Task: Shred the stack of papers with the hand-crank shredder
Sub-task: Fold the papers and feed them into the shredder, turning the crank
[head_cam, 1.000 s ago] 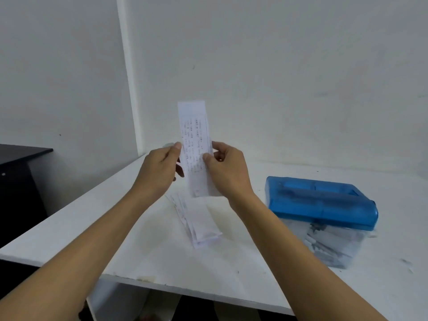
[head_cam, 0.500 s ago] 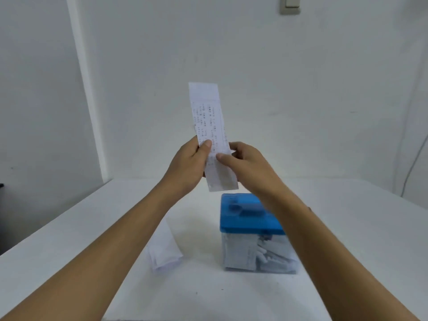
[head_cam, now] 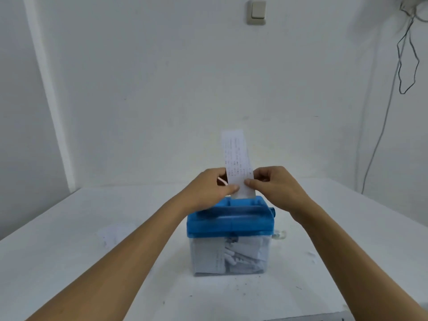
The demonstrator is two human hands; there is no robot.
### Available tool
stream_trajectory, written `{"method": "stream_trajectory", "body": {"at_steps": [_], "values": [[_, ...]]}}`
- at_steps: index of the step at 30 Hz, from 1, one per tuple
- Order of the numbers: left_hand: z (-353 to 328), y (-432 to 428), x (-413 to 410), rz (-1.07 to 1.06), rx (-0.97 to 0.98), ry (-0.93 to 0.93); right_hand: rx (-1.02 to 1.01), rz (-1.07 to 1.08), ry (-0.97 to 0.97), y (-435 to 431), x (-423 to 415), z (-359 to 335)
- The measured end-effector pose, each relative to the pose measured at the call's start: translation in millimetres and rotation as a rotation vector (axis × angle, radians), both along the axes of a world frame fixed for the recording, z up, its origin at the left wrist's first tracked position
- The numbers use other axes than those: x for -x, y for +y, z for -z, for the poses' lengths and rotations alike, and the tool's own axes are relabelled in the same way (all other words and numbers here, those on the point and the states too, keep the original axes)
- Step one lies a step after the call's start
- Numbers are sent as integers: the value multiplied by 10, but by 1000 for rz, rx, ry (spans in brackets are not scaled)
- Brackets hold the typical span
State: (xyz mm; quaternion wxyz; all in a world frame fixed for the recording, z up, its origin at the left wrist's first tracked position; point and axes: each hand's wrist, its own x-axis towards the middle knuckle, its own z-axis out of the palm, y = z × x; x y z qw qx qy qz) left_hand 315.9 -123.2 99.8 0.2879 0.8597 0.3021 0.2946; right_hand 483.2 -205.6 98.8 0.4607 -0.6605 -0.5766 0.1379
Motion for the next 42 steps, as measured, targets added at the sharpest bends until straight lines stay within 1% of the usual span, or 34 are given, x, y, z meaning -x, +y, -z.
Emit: {"method": "stream_trajectory", "body": {"at_steps": [2, 4, 6, 14, 21, 24, 25, 27, 30, 33, 34, 37, 38, 39, 42], "values": [[105, 14, 5, -39, -20, 58, 14, 4, -28, 11, -37, 111], [161, 15, 11, -71, -36, 77, 22, -5, -47, 19, -60, 202], [179, 12, -4, -80, -54, 77, 10, -9, -42, 8, -90, 258], [202, -49, -5, -77, -90, 70, -23, 37, -126, -12, -157, 332], [209, -35, -2, -98, -76, 87, -48, 38, -141, -64, -157, 359], [225, -33, -9, -91, -70, 90, -127, 127, -95, -128, -286, 517], [236, -24, -3, -88, -72, 88, -124, 159, -93, -159, -329, 603], [246, -7, -4, -86, -79, 87, -39, 151, -149, -225, -379, 822], [251, -5, -12, -88, -84, 99, 129, -3, -270, -292, -331, 1112], [260, -6, -17, -97, -92, 104, 203, -70, -312, -331, -271, 1245], [265, -4, -20, -100, -97, 102, 193, -63, -347, -349, -242, 1266], [272, -10, -26, -100, -114, 108, 1, -9, -455, -371, -168, 1386], [271, -15, -29, -99, -117, 113, -26, 23, -497, -370, -147, 1405], [270, -18, -30, -99, -121, 117, -14, 66, -533, -362, -141, 1401], [266, -9, -25, -107, -123, 122, 148, 170, -625, -377, -103, 1262]]}}
